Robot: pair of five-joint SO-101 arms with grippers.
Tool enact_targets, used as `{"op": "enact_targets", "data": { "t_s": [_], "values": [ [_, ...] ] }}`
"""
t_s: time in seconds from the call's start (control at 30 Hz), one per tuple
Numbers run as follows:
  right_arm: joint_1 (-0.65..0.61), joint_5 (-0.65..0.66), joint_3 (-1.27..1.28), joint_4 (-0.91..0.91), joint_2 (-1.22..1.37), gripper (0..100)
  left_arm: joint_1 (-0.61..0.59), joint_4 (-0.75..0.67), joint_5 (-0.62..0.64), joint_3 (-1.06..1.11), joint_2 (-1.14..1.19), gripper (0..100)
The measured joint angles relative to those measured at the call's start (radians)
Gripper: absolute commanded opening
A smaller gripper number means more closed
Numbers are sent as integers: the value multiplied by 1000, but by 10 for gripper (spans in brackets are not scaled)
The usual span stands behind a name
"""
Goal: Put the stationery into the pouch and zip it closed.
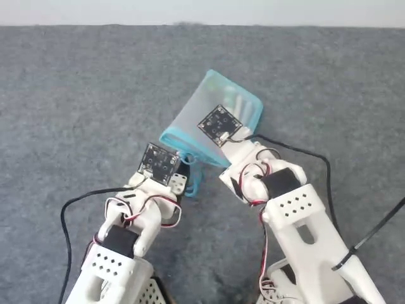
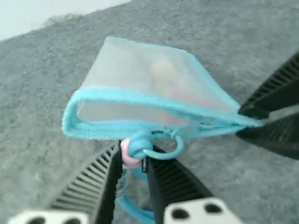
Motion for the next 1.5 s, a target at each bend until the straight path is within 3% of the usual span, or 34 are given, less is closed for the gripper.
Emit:
{"op": "enact_targets", "data": {
  "t_s": [0.27, 0.5, 0.7, 1.2, 1.37, 1.5],
  "values": [
    [3, 3, 0, 0, 0, 6, -15, 0, 0, 0, 0, 12],
    [106, 46, 2, -9, 2, 6, -115, 0, 6, 0, 0, 12],
    [150, 77, 2, -12, 12, 6, -129, -12, 6, 0, 0, 12],
    [442, 91, -173, -66, 371, 6, -155, -12, 6, 0, 0, 12],
    [456, 91, -199, -66, 400, 6, -155, -12, 6, 0, 0, 12],
    [393, 78, -204, -6, 394, 6, -135, -12, 6, 0, 0, 12]
  ]
}}
